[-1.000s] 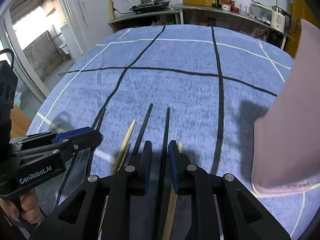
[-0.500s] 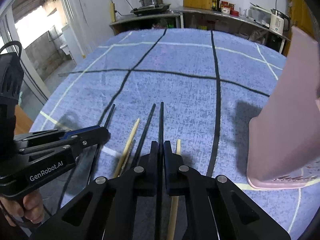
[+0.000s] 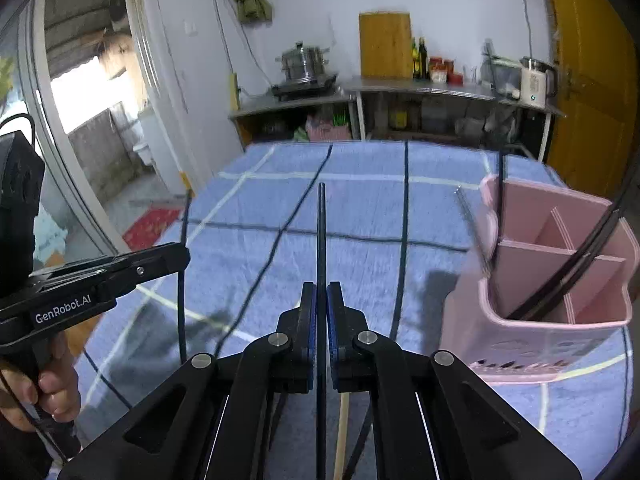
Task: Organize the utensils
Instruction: 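Lift both held black chopsticks upright and carry them over the pink holder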
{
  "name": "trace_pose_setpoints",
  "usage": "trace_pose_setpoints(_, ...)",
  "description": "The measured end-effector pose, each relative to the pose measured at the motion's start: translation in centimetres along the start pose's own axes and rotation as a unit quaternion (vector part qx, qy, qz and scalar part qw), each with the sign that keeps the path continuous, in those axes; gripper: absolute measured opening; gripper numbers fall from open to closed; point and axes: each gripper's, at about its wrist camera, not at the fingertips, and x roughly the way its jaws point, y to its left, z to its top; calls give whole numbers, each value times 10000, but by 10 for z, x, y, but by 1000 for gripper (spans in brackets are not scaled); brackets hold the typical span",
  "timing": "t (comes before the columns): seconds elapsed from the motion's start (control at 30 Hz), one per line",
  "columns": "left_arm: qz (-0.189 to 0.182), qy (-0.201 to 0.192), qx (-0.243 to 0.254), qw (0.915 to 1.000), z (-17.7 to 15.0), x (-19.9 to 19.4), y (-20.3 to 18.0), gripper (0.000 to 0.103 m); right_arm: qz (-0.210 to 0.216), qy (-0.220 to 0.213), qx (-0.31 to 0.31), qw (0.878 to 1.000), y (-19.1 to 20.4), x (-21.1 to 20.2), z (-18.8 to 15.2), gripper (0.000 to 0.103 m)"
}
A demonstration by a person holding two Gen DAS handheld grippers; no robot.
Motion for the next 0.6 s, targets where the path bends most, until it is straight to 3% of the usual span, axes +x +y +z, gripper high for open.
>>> trace_pose_setpoints(0.27, -100, -387, 254, 9989, 12, -40, -15, 5, -14, -404, 3, 9992, 5, -39, 8, 5)
trace_pose_setpoints(0.6, -282, -570, 496, 9967, 20, -64, -41, 5, -56, -713, 66, 9974, 1, -74, 12, 5)
